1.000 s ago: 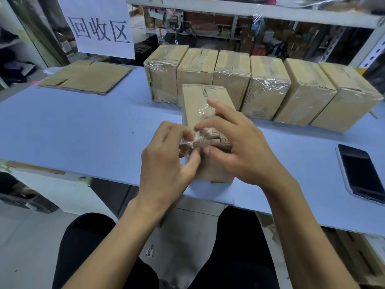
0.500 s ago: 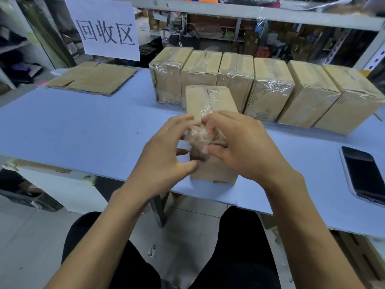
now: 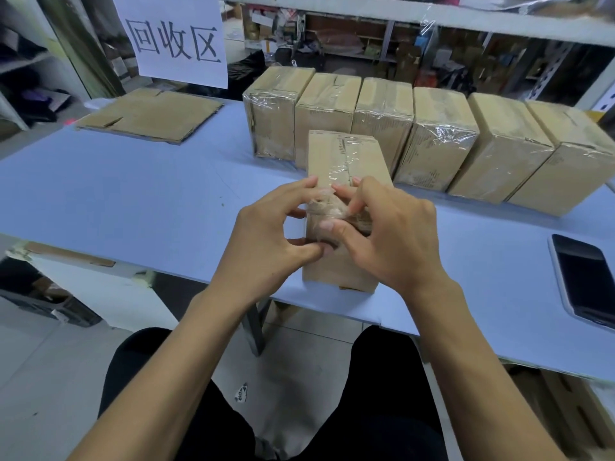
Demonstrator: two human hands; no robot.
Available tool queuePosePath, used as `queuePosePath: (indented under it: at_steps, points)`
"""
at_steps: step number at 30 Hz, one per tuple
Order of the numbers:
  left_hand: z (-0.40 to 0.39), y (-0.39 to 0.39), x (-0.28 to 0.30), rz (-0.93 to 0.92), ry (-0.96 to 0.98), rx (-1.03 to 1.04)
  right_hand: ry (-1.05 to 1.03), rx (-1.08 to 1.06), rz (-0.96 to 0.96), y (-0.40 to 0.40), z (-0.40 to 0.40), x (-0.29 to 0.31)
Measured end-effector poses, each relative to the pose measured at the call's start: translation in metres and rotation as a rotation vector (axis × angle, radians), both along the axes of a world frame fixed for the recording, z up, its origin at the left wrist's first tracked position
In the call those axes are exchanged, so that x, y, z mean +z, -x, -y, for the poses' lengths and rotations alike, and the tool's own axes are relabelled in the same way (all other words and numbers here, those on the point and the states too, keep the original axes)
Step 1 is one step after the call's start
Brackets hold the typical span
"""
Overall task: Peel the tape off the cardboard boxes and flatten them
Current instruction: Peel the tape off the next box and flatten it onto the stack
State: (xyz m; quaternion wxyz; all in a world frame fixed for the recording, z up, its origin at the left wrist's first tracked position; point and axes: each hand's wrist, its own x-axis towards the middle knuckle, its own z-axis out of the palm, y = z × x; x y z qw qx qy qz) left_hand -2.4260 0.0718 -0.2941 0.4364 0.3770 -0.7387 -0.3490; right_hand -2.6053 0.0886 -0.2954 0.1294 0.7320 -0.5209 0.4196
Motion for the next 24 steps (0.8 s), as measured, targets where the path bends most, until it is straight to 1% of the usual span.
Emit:
queuePosePath:
  at_steps: [4,8,13,17,20,24]
  points:
    - [0.001,0.001,-0.002,0.006,0.022,0.008,0.018,-0.003,0.023,-0.002,0.001,0.0]
    - [0.005,-0.001,-0.003,0.065,0.07,0.046,-0.029,-0.015,0.074,-0.002,0.002,0.0]
    - [0.005,0.001,-0.006,0.046,0.072,0.048,-0.046,-0.033,0.12,-0.002,0.004,0.0]
    - [0.005,0.008,-0.009,0.1,0.141,0.118,-0.053,-0.035,0.168,-0.002,0.004,0.0]
    - [0.009,0.004,-0.009,0.088,0.135,0.095,-0.053,-0.027,0.207,-0.003,0.003,0.002]
    - [0.01,-0.001,-0.008,0.157,0.184,0.051,-0.134,0.028,0.249,0.0,-0.001,0.005]
